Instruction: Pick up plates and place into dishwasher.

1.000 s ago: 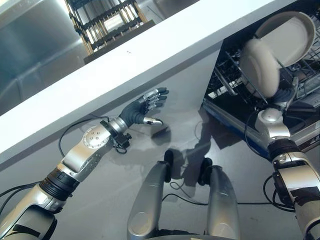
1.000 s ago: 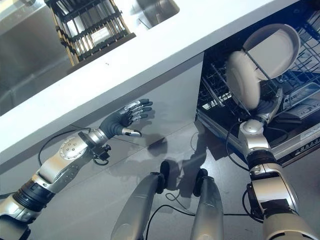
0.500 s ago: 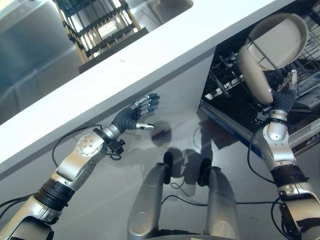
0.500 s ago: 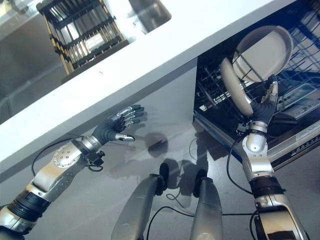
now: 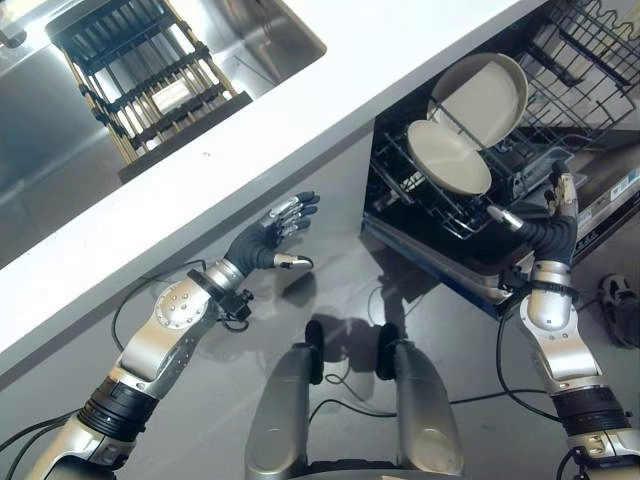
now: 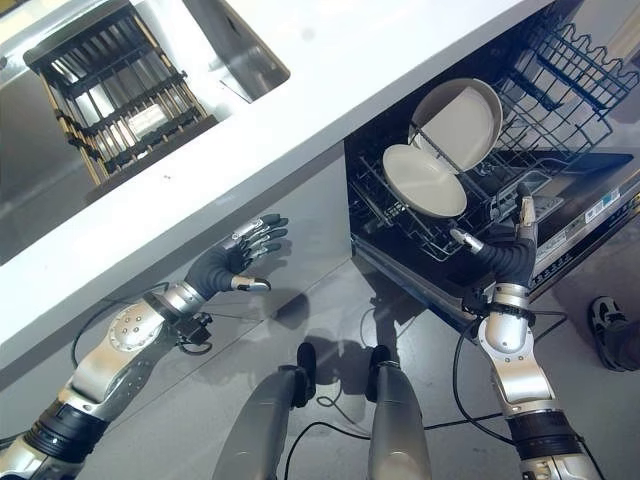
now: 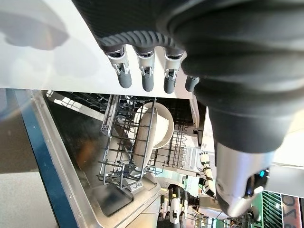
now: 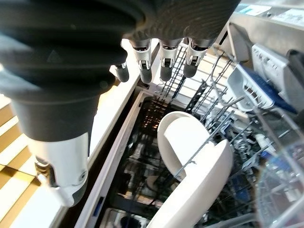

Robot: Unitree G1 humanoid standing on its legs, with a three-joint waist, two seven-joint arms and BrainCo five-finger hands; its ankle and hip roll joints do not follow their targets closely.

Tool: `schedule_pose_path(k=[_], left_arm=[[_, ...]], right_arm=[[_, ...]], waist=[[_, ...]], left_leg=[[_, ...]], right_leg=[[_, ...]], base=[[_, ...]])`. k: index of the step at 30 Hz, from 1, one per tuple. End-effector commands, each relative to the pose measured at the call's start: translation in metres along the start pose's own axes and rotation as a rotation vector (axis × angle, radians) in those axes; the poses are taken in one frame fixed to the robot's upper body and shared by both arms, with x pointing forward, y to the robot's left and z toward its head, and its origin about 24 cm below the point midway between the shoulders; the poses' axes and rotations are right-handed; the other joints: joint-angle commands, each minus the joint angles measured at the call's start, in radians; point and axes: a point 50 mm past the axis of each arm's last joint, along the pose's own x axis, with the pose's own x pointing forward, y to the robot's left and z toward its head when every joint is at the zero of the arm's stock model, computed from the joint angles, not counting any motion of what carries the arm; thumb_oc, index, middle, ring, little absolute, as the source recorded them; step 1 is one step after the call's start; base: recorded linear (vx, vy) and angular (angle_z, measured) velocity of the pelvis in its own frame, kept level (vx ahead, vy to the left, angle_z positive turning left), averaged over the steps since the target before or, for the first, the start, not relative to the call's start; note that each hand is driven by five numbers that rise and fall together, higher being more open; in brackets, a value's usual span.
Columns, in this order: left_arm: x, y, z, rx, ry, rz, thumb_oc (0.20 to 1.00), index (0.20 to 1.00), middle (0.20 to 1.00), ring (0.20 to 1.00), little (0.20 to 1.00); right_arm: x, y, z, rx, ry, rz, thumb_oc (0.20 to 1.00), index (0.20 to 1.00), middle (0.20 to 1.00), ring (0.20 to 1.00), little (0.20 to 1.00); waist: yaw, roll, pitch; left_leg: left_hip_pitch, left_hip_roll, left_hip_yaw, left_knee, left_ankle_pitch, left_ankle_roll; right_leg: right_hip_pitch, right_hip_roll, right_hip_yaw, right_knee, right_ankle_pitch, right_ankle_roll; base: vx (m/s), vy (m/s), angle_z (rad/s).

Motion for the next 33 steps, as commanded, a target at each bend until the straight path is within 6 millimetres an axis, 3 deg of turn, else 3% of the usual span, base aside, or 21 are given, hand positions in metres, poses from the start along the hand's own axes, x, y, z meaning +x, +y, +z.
schedule_pose_path(k=[1, 8, 12, 17, 24, 33], left_arm=[[-0.004, -0.01, 0.019, 0.039, -0.098, -0.04, 1.0, 1.0, 1.0, 1.0, 1.0], [0.013, -0.007, 0.024, 0.044, -0.081, -0.096, 1.0, 1.0, 1.0, 1.0, 1.0], [0.02, -0.005, 0.03, 0.053, -0.071, -0.123, 1.0, 1.0, 1.0, 1.0, 1.0], [0.027, 0.001, 0.038, 0.061, -0.066, -0.132, 1.0, 1.0, 1.0, 1.0, 1.0], [0.03, 0.003, 0.045, 0.065, -0.078, -0.138, 1.0, 1.0, 1.0, 1.0, 1.0], [0.03, 0.003, 0.048, 0.078, -0.075, -0.158, 1.0, 1.0, 1.0, 1.0, 1.0]], right_arm=[[0.02, -0.018, 0.011, 0.061, -0.022, -0.104, 1.0, 1.0, 1.0, 1.0, 1.0], [0.064, -0.039, -0.02, 0.147, 0.193, -0.211, 1.0, 1.0, 1.0, 1.0, 1.0], [0.093, -0.057, -0.024, 0.166, 0.312, -0.276, 1.0, 1.0, 1.0, 1.0, 1.0], [0.11, -0.081, -0.028, 0.131, 0.454, -0.35, 1.0, 1.0, 1.0, 1.0, 1.0], [0.114, -0.1, -0.033, 0.199, 0.558, -0.33, 1.0, 1.0, 1.0, 1.0, 1.0], [0.1, -0.098, -0.052, 0.225, 0.709, -0.232, 1.0, 1.0, 1.0, 1.0, 1.0]], waist=[[-0.011, 0.005, -0.013], [0.039, 0.023, -0.013], [0.074, 0.041, -0.013], [0.104, 0.063, -0.013], [0.132, 0.089, -0.013], [0.145, 0.089, -0.013]], left_leg=[[0.043, -0.015, 0.06, 0.013, -0.06, 0.06], [0.011, -0.029, 0.037, 0.036, -0.066, 0.055], [-0.026, -0.039, 0.02, 0.06, -0.072, 0.051], [-0.071, -0.054, 0.002, 0.065, -0.06, 0.054], [-0.125, -0.077, -0.018, 0.076, -0.052, 0.063], [-0.155, -0.079, -0.032, 0.092, -0.05, 0.067]], right_leg=[[0.039, 0.026, 0.007, 0.006, 0.016, -0.002], [0.025, 0.011, -0.018, 0.023, 0.009, -0.012], [-0.004, 0.0, -0.037, 0.058, -0.006, -0.018], [-0.054, -0.008, -0.047, 0.09, -0.012, -0.02], [-0.116, -0.023, -0.053, 0.135, -0.026, -0.026], [-0.145, -0.032, -0.061, 0.165, -0.033, -0.028]], base=[[0.02, -0.046, 0.01], [0.0, -0.072, 0.02], [-0.02, -0.08, 0.08], [-0.03, -0.05, 0.09], [-0.02, -0.026, 0.1], [0.01, -0.043, 0.05]])
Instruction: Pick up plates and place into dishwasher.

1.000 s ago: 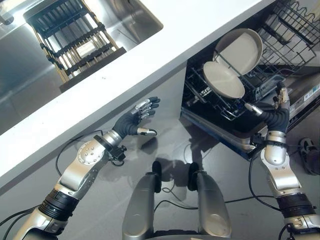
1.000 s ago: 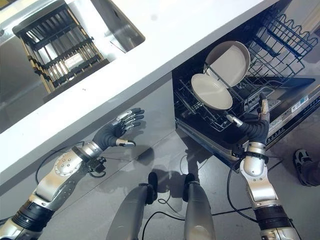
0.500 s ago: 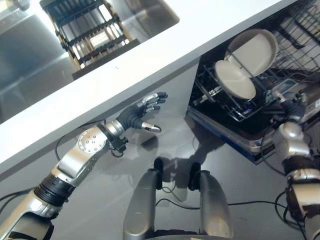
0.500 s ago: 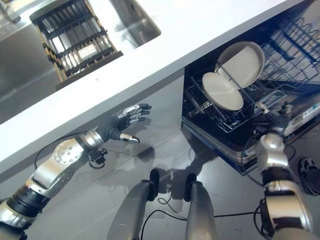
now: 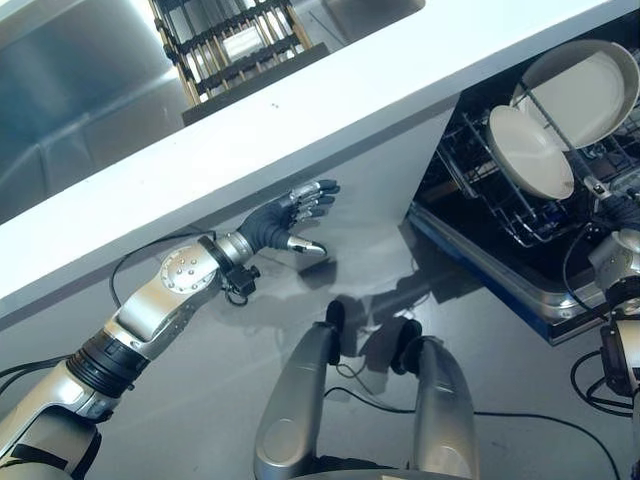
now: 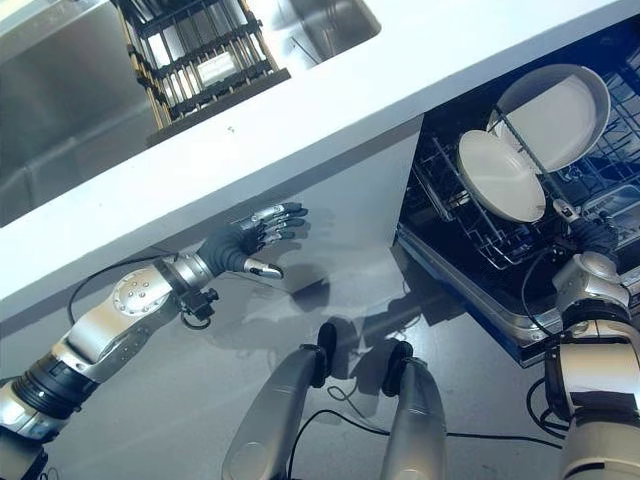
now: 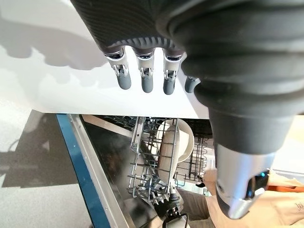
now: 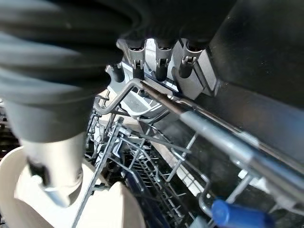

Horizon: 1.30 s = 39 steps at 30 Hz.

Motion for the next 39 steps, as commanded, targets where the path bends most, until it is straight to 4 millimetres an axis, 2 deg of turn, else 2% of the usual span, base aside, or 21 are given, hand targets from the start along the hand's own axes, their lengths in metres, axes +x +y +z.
schedule_pose_path(k=[1, 5, 8, 12, 19, 22, 27, 34, 39], left_arm=[[0.001, -0.003, 0.023, 0.007, -0.114, -0.033, 1.0, 1.0, 1.0, 1.0, 1.0], [0.002, -0.005, 0.024, 0.011, -0.112, -0.042, 1.0, 1.0, 1.0, 1.0, 1.0], [0.001, -0.005, 0.024, 0.013, -0.107, -0.048, 1.0, 1.0, 1.0, 1.0, 1.0], [-0.002, -0.002, 0.024, 0.014, -0.096, -0.044, 1.0, 1.0, 1.0, 1.0, 1.0], [-0.009, 0.007, 0.027, 0.008, -0.082, -0.032, 1.0, 1.0, 1.0, 1.0, 1.0], [-0.009, 0.011, 0.03, 0.007, -0.076, -0.025, 1.0, 1.0, 1.0, 1.0, 1.0], [-0.012, 0.018, 0.035, 0.005, -0.07, -0.026, 1.0, 1.0, 1.0, 1.0, 1.0], [-0.016, 0.029, 0.043, -0.004, -0.071, -0.012, 1.0, 1.0, 1.0, 1.0, 1.0], [-0.019, 0.034, 0.049, -0.016, -0.118, -0.013, 1.0, 1.0, 1.0, 1.0, 1.0]], right_arm=[[0.0, -0.003, -0.002, -0.029, 0.059, 0.068, 1.0, 1.0, 1.0, 1.0, 1.0], [-0.001, 0.0, -0.012, -0.012, 0.13, 0.157, 1.0, 1.0, 1.0, 1.0, 1.0], [-0.001, 0.006, -0.006, 0.022, 0.09, 0.228, 1.0, 1.0, 1.0, 1.0, 1.0], [-0.004, 0.026, 0.016, 0.082, -0.049, 0.334, 1.0, 1.0, 1.0, 1.0, 1.0], [-0.015, 0.058, 0.072, 0.107, -0.265, 0.434, 1.0, 1.0, 1.0, 1.0, 1.0], [-0.02, 0.068, 0.094, 0.112, -0.329, 0.447, 1.0, 1.0, 1.0, 1.0, 1.0], [-0.03, 0.074, 0.133, 0.179, -0.421, 0.465, 1.0, 1.0, 1.0, 1.0, 1.0], [-0.037, 0.074, 0.154, 0.316, -0.463, 0.508, 1.0, 1.0, 1.0, 1.0, 1.0], [-0.041, 0.071, 0.162, 0.505, -0.509, 0.611, 1.0, 1.0, 1.0, 1.0, 1.0]], waist=[[0.004, 0.034, -0.011], [0.009, 0.035, -0.011], [0.014, 0.034, -0.011], [0.019, 0.03, -0.011], [0.031, 0.026, -0.011], [0.036, 0.027, -0.011], [0.046, 0.024, -0.011], [0.058, 0.019, -0.011], [0.063, 0.018, -0.011]], left_leg=[[0.0, -0.037, 0.018, 0.001, -0.063, 0.071], [0.001, -0.036, 0.014, 0.0, -0.058, 0.07], [0.003, -0.036, 0.012, -0.002, -0.056, 0.07], [0.003, -0.035, 0.008, 0.001, -0.059, 0.07], [0.001, -0.032, 0.006, 0.003, -0.057, 0.069], [-0.004, -0.031, 0.006, 0.009, -0.056, 0.07], [-0.013, -0.031, 0.004, 0.028, -0.06, 0.071], [-0.017, -0.034, -0.002, 0.036, -0.059, 0.073], [-0.01, -0.037, -0.004, 0.029, -0.056, 0.073]], right_leg=[[-0.004, 0.033, -0.016, 0.034, 0.008, -0.009], [-0.002, 0.029, -0.019, 0.037, 0.009, -0.011], [0.001, 0.027, -0.023, 0.039, 0.007, -0.012], [0.003, 0.027, -0.028, 0.043, 0.003, -0.012], [0.003, 0.026, -0.034, 0.051, 0.001, -0.011], [-0.003, 0.025, -0.036, 0.06, 0.0, -0.014], [-0.005, 0.019, -0.04, 0.075, -0.006, -0.017], [-0.006, 0.022, -0.042, 0.079, -0.002, -0.017], [-0.001, 0.026, -0.04, 0.073, -0.001, -0.017]], base=[[0.02, -0.023, 0.07], [0.01, -0.011, 0.02], [0.01, -0.031, 0.02], [0.01, -0.033, 0.0], [0.0, -0.005, 0.0], [0.0, 0.0, 0.0], [0.0, -0.014, 0.03], [0.0, -0.021, 0.05], [0.0, -0.003, 0.02]])
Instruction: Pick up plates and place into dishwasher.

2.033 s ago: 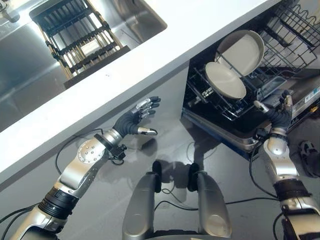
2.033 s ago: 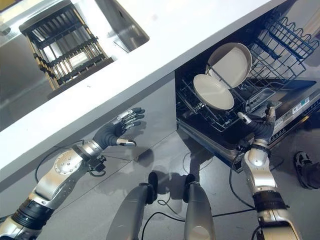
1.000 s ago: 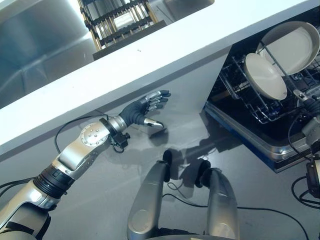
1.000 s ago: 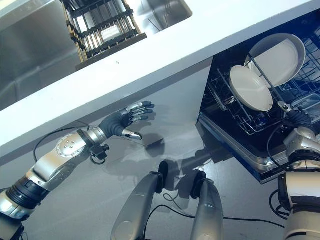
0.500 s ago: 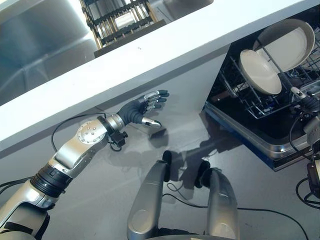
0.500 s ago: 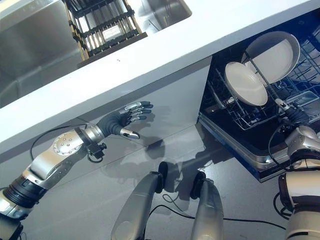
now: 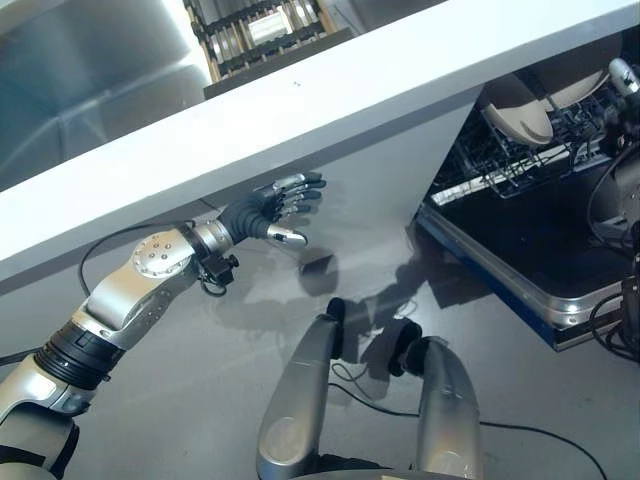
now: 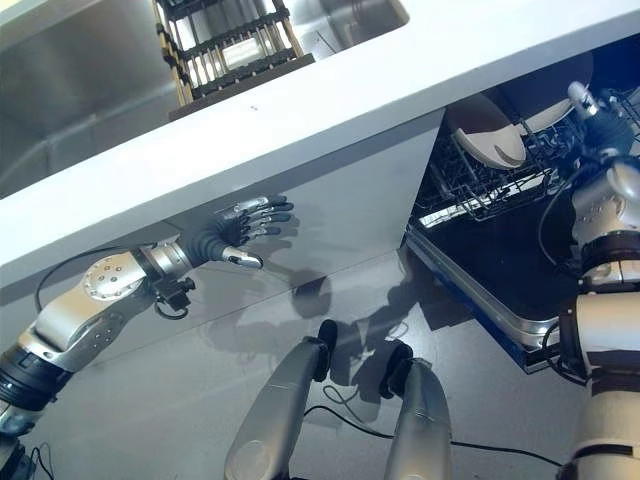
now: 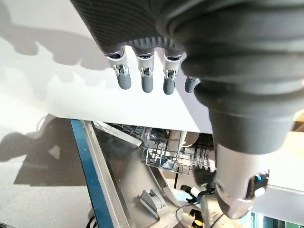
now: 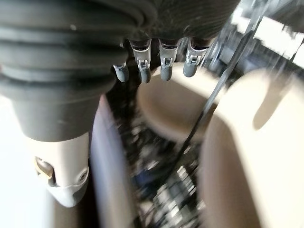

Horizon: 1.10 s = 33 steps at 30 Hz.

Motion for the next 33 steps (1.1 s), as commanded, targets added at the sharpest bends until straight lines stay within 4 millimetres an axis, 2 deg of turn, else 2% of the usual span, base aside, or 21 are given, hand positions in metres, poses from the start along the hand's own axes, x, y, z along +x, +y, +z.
schedule_pose_path(k=[1, 5, 9, 14, 18, 23, 26, 30, 33], left_arm=[[-0.009, 0.01, 0.038, 0.027, -0.192, 0.007, 1.0, 1.0, 1.0, 1.0, 1.0], [-0.009, 0.007, 0.042, 0.04, -0.222, -0.039, 1.0, 1.0, 1.0, 1.0, 1.0], [-0.005, 0.001, 0.039, 0.067, -0.202, -0.067, 1.0, 1.0, 1.0, 1.0, 1.0], [-0.001, -0.006, 0.034, 0.073, -0.199, -0.115, 1.0, 1.0, 1.0, 1.0, 1.0], [0.004, -0.012, 0.028, 0.074, -0.192, -0.122, 1.0, 1.0, 1.0, 1.0, 1.0], [0.012, -0.027, 0.016, 0.059, -0.193, -0.144, 1.0, 1.0, 1.0, 1.0, 1.0], [0.014, -0.037, 0.005, 0.043, -0.175, -0.136, 1.0, 1.0, 1.0, 1.0, 1.0], [0.013, -0.044, -0.007, 0.029, -0.164, -0.118, 1.0, 1.0, 1.0, 1.0, 1.0], [0.013, -0.048, -0.011, 0.009, -0.171, -0.125, 1.0, 1.0, 1.0, 1.0, 1.0]], right_arm=[[0.0, 0.019, 0.035, 0.141, -0.199, 0.143, 1.0, 1.0, 1.0, 1.0, 1.0], [-0.002, 0.017, 0.036, 0.201, -0.23, 0.16, 1.0, 1.0, 1.0, 1.0, 1.0], [-0.002, 0.013, 0.021, 0.125, -0.157, 0.119, 1.0, 1.0, 1.0, 1.0, 1.0], [-0.008, -0.011, -0.005, 0.01, -0.074, 0.001, 1.0, 1.0, 1.0, 1.0, 1.0], [-0.019, -0.035, -0.028, -0.051, -0.056, -0.118, 1.0, 1.0, 1.0, 1.0, 1.0], [-0.044, -0.061, -0.061, -0.214, -0.074, -0.26, 1.0, 1.0, 1.0, 1.0, 1.0], [-0.064, -0.065, -0.078, -0.352, -0.106, -0.298, 1.0, 1.0, 1.0, 1.0, 1.0], [-0.087, -0.073, -0.092, -0.48, -0.151, -0.339, 1.0, 1.0, 1.0, 1.0, 1.0], [-0.106, -0.088, -0.107, -0.546, -0.116, -0.406, 1.0, 1.0, 1.0, 1.0, 1.0]], waist=[[0.006, 0.008, -0.011], [0.005, 0.0, -0.019], [0.007, -0.017, -0.031], [-0.008, -0.034, -0.047], [-0.038, -0.043, -0.059], [-0.092, -0.062, -0.068], [-0.13, -0.072, -0.069], [-0.168, -0.079, -0.08], [-0.193, -0.08, -0.086]], left_leg=[[0.036, -0.041, 0.044, -0.04, -0.05, 0.087], [0.031, -0.041, 0.045, -0.039, -0.049, 0.086], [0.037, -0.035, 0.051, -0.03, -0.056, 0.085], [0.072, -0.019, 0.071, -0.012, -0.084, 0.084], [0.113, -0.006, 0.09, 0.016, -0.117, 0.088], [0.167, 0.008, 0.118, 0.047, -0.164, 0.092], [0.202, 0.017, 0.135, 0.07, -0.195, 0.098], [0.237, 0.019, 0.156, 0.076, -0.218, 0.106], [0.259, 0.023, 0.17, 0.076, -0.229, 0.108]], right_leg=[[0.014, 0.03, 0.005, 0.015, 0.018, 0.008], [0.01, 0.03, 0.005, 0.011, 0.025, 0.012], [0.018, 0.031, 0.003, 0.004, 0.033, 0.013], [0.071, 0.036, 0.0, -0.022, 0.028, 0.004], [0.116, 0.042, 0.014, -0.022, 0.018, 0.001], [0.173, 0.054, 0.055, -0.05, 0.02, 0.006], [0.209, 0.059, 0.078, -0.068, 0.025, 0.008], [0.243, 0.065, 0.1, -0.092, 0.03, 0.013], [0.256, 0.066, 0.118, -0.098, 0.029, 0.021]], base=[[0.0, 0.0, 0.0], [-0.03, -0.014, 0.04], [-0.04, 0.005, 0.05], [-0.03, 0.072, 0.01], [0.01, 0.147, -0.07], [-0.01, 0.16, -0.15], [0.02, 0.177, -0.19], [0.02, 0.146, -0.27], [0.0, 0.106, -0.22]])
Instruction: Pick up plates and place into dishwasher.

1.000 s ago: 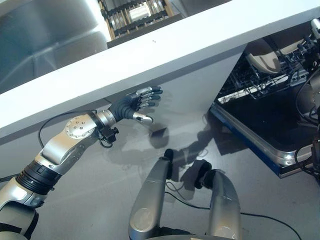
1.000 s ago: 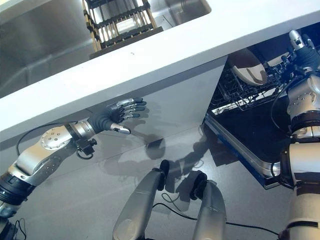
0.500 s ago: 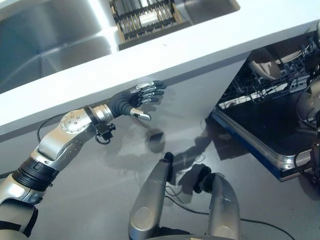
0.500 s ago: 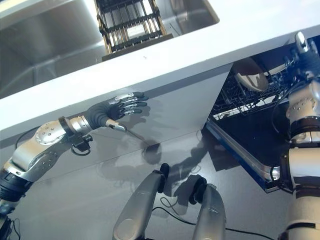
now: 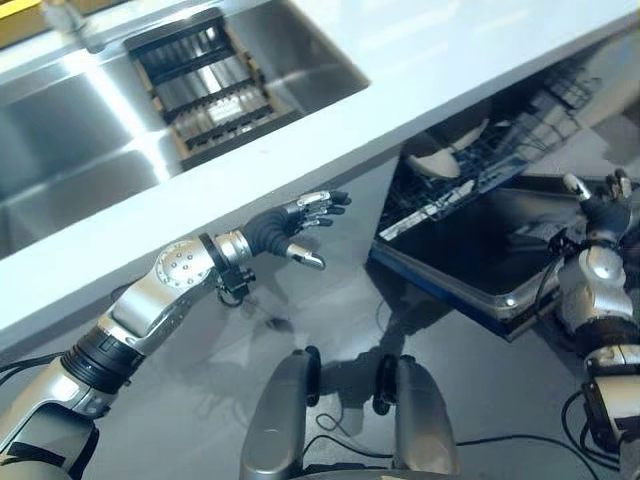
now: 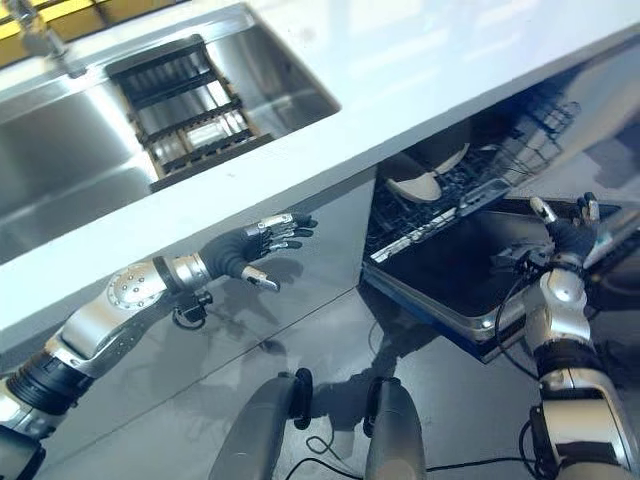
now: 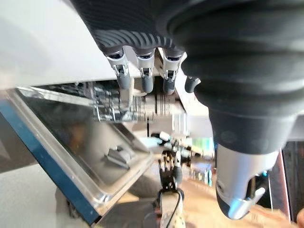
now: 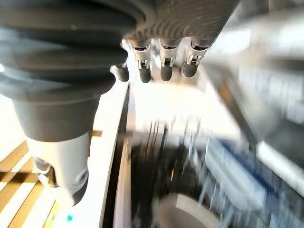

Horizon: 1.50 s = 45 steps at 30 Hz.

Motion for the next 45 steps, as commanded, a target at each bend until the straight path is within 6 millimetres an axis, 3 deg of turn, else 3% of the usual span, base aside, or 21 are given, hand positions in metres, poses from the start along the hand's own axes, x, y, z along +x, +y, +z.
schedule_pose_path(k=[1, 5, 10, 14, 17, 18, 23, 26, 32, 36, 45], left_arm=[[0.001, -0.023, -0.001, -0.046, -0.12, -0.016, 1.0, 1.0, 1.0, 1.0, 1.0], [0.006, -0.029, -0.005, -0.068, -0.121, -0.023, 1.0, 1.0, 1.0, 1.0, 1.0], [0.017, -0.035, -0.006, -0.083, -0.137, -0.026, 1.0, 1.0, 1.0, 1.0, 1.0], [0.025, -0.04, -0.005, -0.087, -0.13, -0.053, 1.0, 1.0, 1.0, 1.0, 1.0], [0.027, -0.042, -0.004, -0.097, -0.13, -0.067, 1.0, 1.0, 1.0, 1.0, 1.0], [0.028, -0.044, -0.004, -0.1, -0.13, -0.075, 1.0, 1.0, 1.0, 1.0, 1.0], [0.026, -0.042, -0.004, -0.103, -0.126, -0.091, 1.0, 1.0, 1.0, 1.0, 1.0], [0.023, -0.037, -0.003, -0.103, -0.12, -0.089, 1.0, 1.0, 1.0, 1.0, 1.0], [0.018, -0.031, -0.003, -0.104, -0.102, -0.092, 1.0, 1.0, 1.0, 1.0, 1.0], [0.016, -0.026, -0.003, -0.103, -0.085, -0.095, 1.0, 1.0, 1.0, 1.0, 1.0], [0.017, -0.022, -0.003, -0.121, -0.06, -0.12, 1.0, 1.0, 1.0, 1.0, 1.0]], right_arm=[[-0.008, -0.012, 0.0, -0.036, -0.075, -0.066, 1.0, 1.0, 1.0, 1.0, 1.0], [-0.014, -0.026, -0.027, -0.048, 0.047, -0.115, 1.0, 1.0, 1.0, 1.0, 1.0], [-0.028, -0.036, -0.072, 0.069, 0.296, -0.157, 1.0, 1.0, 1.0, 1.0, 1.0], [-0.045, -0.02, -0.102, 0.222, 0.494, -0.093, 1.0, 1.0, 1.0, 1.0, 1.0], [-0.048, -0.002, -0.107, 0.338, 0.553, 0.007, 1.0, 1.0, 1.0, 1.0, 1.0], [-0.048, 0.013, -0.105, 0.414, 0.568, 0.088, 1.0, 1.0, 1.0, 1.0, 1.0], [-0.046, 0.053, -0.092, 0.574, 0.582, 0.348, 1.0, 1.0, 1.0, 1.0, 1.0], [-0.037, 0.079, -0.065, 0.699, 0.501, 0.539, 1.0, 1.0, 1.0, 1.0, 1.0], [-0.024, 0.116, -0.009, 0.76, 0.321, 0.765, 1.0, 1.0, 1.0, 1.0, 1.0], [-0.013, 0.128, 0.028, 0.799, 0.209, 0.822, 1.0, 1.0, 1.0, 1.0, 1.0], [0.002, 0.129, 0.063, 0.791, 0.12, 0.832, 1.0, 1.0, 1.0, 1.0, 1.0]], waist=[[-0.024, 0.032, -0.039], [-0.033, 0.036, -0.036], [-0.024, 0.049, -0.026], [-0.002, 0.062, -0.02], [0.012, 0.071, -0.015], [0.02, 0.076, -0.009], [0.041, 0.085, -0.003], [0.052, 0.084, -0.002], [0.066, 0.079, -0.008], [0.077, 0.074, -0.019], [0.097, 0.061, -0.043]], left_leg=[[0.039, 0.007, 0.041, 0.064, -0.134, 0.048], [0.048, 0.006, 0.045, 0.078, -0.147, 0.054], [0.047, -0.005, 0.039, 0.109, -0.171, 0.066], [0.033, -0.017, 0.024, 0.138, -0.18, 0.07], [0.024, -0.023, 0.013, 0.153, -0.179, 0.069], [0.019, -0.025, 0.008, 0.172, -0.189, 0.068], [0.008, -0.027, -0.002, 0.172, -0.177, 0.061], [0.004, -0.028, -0.01, 0.16, -0.165, 0.058], [-0.002, -0.027, -0.022, 0.155, -0.152, 0.052], [-0.001, -0.025, -0.033, 0.153, -0.148, 0.048], [0.018, -0.018, -0.052, 0.164, -0.154, 0.037]], right_leg=[[0.068, 0.05, 0.004, -0.053, 0.035, -0.047], [0.073, 0.051, 0.018, -0.047, 0.031, -0.046], [0.068, 0.046, 0.027, -0.009, 0.009, -0.053], [0.054, 0.039, 0.019, 0.034, -0.01, -0.063], [0.047, 0.034, 0.012, 0.057, -0.017, -0.071], [0.041, 0.032, 0.008, 0.079, -0.031, -0.074], [0.029, 0.024, -0.007, 0.094, -0.033, -0.079], [0.024, 0.02, -0.016, 0.096, -0.032, -0.08], [0.018, 0.009, -0.028, 0.103, -0.027, -0.075], [0.025, 0.005, -0.038, 0.102, -0.028, -0.074], [0.068, 0.003, -0.061, 0.099, -0.038, -0.079]], base=[[-0.01, 0.085, -0.18], [0.0, 0.062, -0.13], [0.0, 0.015, -0.01], [0.0, -0.026, 0.02], [0.0, -0.043, 0.08], [0.0, -0.052, 0.06], [-0.01, -0.047, 0.04], [0.0, -0.048, -0.02], [0.01, -0.045, -0.08], [0.02, -0.048, -0.06], [0.05, -0.032, 0.03]])
